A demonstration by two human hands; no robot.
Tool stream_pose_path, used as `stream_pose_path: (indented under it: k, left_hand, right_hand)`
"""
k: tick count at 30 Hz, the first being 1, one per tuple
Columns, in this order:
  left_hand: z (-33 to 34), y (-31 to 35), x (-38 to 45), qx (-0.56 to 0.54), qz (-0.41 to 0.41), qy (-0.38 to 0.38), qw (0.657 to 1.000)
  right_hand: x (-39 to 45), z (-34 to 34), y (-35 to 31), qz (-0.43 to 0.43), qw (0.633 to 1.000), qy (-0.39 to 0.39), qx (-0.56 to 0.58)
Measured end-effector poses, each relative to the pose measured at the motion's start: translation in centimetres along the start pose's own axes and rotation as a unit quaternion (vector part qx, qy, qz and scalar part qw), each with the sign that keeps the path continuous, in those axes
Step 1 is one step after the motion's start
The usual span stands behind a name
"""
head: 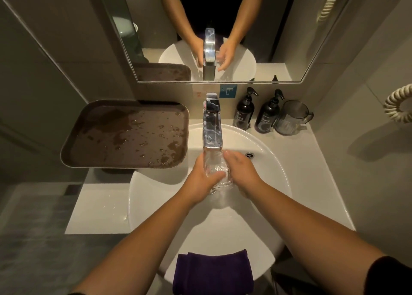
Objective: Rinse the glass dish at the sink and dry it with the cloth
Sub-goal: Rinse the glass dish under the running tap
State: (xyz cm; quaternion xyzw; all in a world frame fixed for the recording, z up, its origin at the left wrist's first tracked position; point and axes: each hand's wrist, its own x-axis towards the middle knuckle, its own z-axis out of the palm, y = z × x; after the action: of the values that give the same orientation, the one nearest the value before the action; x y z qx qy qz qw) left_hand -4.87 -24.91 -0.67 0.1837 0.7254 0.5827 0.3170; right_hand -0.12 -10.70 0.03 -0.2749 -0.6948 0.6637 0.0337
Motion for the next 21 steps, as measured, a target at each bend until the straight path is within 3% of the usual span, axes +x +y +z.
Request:
stream_pose_path:
  k: [2,7,9,12,13,17,21]
  left_hand:
    - [-0.1,0.0,-0.2,0.027,-0.003,-0.021,0.999]
    - [0.1,1.4,0.7,0.136,-0.017,0.127,0.982]
    - [-0.2,1.5,1.1,0.141,-0.015,0.17,0.975]
    - [-0.4,1.5,1.2,0.076,-0.055,0.218,0.971]
    - [-0.2,1.3,1.3,0.044,-0.073,0.228,0.97]
    - [1.0,1.0,1.5,-0.09,-0.128,0.228,0.961]
    - [1.3,0.3,1.6,-0.181,-0.171,0.212,0.945]
  right_hand:
    - [-0.2,0.2,0.0,0.013,0.999,0.022,-0.026]
    - [-1.2,1.5,-0.2,-0.023,0.999,0.022,-0.007]
    - [-1.3,1.3,-0.3,-0.046,0.999,-0.024,-0.008]
    - [-1.9,0.4,-0.4,-0.09,0.981,-0.174,0.018]
    - [-2.0,0.1,-0.4,-0.094,0.98,-0.176,0.005]
    - [-1.5,0.4,-0.4,-0.082,0.992,-0.018,-0.089]
    - [-1.2,0.2,-1.2,-0.026,0.994,0.015,-0.106]
